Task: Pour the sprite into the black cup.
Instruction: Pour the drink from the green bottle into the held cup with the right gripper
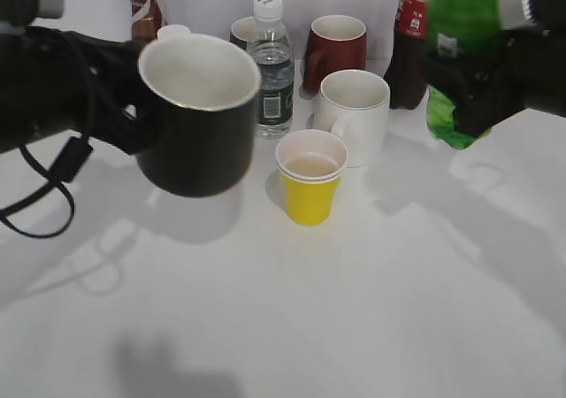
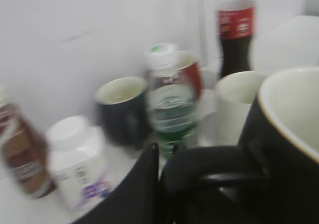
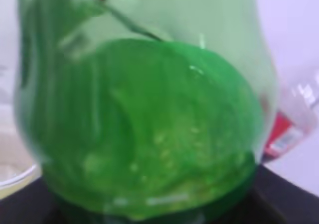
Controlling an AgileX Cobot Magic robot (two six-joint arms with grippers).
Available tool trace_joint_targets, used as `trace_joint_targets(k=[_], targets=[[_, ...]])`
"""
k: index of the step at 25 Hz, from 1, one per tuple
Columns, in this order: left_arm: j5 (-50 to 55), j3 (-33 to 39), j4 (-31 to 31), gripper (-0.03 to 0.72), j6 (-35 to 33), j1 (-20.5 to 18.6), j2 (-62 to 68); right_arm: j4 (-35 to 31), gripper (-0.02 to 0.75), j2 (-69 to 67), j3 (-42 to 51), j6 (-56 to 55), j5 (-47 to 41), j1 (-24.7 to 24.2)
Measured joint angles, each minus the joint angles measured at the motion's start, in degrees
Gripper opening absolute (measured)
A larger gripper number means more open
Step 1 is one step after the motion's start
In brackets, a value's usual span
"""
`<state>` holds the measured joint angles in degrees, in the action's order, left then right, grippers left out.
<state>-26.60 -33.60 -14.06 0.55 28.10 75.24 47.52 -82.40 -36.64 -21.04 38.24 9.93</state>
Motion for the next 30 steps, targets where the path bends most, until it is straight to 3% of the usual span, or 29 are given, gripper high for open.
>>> trace_joint_targets(k=[6,11,18,24,30], targets=[[0.0,0.0,0.8,0.052,0.0,7.2,0.0,-0.1,0.431,4.7,-4.8,9.0,-19.1,12.0],[1.0,0.0,1.5,0.052,0.0,9.7,0.0,-0.8,0.431,4.7,-11.0,16.1,-31.5,18.8],[1.7,0.0,3.3,0.052,0.0,10.6,0.0,-0.7,0.431,3.9,-14.2,26.7,-38.2,22.6],[2.8,0.0,4.9,0.052,0.0,10.6,0.0,6.3,0.431,2.4,-14.8,28.9,-42.4,27.0],[5.1,0.0,6.5,0.052,0.0,10.6,0.0,11.4,0.43,1.4,-14.8,29.0,-43.4,27.6]])
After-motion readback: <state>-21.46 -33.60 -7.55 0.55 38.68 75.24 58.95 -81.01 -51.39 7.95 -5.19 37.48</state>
